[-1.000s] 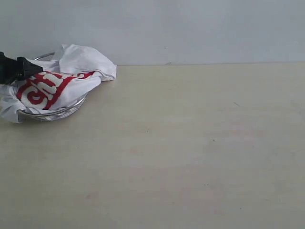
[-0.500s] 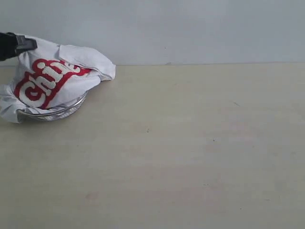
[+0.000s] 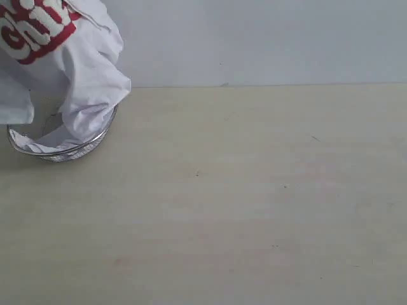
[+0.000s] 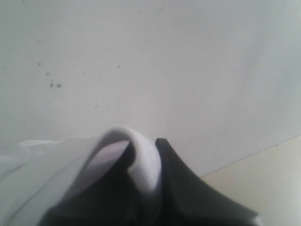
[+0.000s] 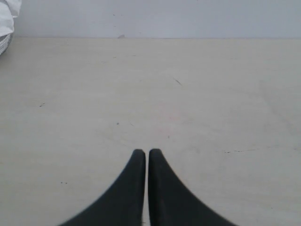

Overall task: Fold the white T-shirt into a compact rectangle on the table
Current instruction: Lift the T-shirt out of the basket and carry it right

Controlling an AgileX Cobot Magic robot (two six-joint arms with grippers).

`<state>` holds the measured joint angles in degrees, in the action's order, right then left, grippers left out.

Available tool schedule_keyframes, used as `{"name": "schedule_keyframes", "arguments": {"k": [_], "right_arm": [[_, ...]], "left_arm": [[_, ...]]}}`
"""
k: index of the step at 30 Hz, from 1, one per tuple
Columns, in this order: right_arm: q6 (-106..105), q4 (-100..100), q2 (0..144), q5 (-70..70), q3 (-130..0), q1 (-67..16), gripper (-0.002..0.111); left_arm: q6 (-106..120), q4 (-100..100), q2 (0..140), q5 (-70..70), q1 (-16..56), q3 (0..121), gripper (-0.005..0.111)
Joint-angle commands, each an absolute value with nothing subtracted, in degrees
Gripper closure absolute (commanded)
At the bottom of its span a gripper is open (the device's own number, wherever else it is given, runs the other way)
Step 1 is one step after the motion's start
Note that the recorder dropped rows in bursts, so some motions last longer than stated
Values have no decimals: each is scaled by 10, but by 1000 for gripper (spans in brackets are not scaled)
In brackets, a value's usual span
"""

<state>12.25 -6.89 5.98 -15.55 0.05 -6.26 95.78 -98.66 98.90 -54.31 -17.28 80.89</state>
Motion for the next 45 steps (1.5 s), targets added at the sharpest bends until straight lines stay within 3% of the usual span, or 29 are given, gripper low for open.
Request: {"name": "schedule_keyframes", "arguments": {"k": [1,16,28,37,45], "right_arm": [[121,-70,59,-153,0,-64,108],[121,-70,59,-153,0,-64,108],[122,-70,59,-153,0,-64,108],[122,-70,59,-153,0,-64,108],[122,-70,59,-153,0,-64,108]], "left_arm": [[930,-999,937,-583,-166,820,102],[766,-999,810,-700,-166,937,102],[610,-942,694,-700,-163,933,102],[723,-914,736,-683,42,818,102],[767,-907,790,-618,113,818,102]]}}
